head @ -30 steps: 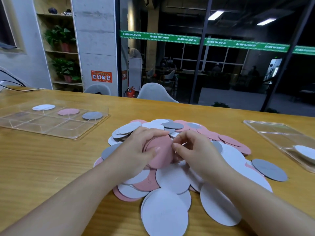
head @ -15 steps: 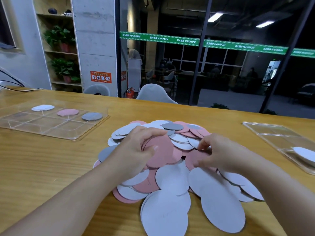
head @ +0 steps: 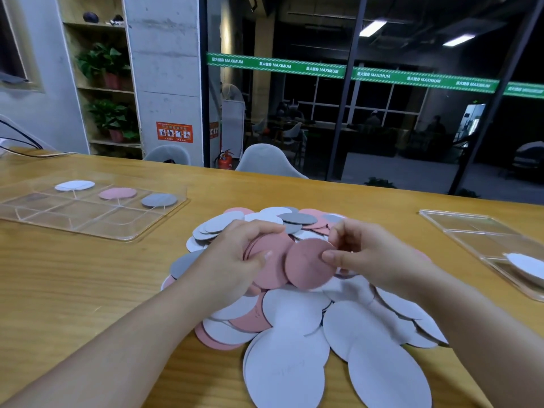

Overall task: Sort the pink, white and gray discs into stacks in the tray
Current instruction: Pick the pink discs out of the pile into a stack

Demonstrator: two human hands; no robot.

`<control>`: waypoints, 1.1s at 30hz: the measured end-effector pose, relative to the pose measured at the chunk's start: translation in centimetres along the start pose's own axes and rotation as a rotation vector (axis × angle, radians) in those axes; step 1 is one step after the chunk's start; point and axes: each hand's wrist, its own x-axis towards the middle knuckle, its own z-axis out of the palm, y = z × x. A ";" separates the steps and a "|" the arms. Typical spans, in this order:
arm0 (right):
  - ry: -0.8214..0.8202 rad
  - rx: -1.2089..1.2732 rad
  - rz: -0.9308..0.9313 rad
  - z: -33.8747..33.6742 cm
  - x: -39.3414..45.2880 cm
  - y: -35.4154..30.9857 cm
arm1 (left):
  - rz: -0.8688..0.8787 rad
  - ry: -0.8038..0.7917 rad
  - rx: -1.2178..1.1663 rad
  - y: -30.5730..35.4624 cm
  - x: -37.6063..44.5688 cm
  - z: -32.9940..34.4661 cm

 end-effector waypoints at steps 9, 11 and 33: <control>0.237 -0.015 -0.144 3.8 -0.5 -0.7 | -0.033 -0.083 -0.131 1.3 -0.3 0.4; 0.234 -0.012 -0.158 4.0 -0.6 -0.8 | -0.047 -0.097 -0.156 1.6 -0.3 0.4; 0.027 -0.904 -0.417 1.7 0.7 1.6 | 0.067 0.288 0.099 0.0 0.7 -2.2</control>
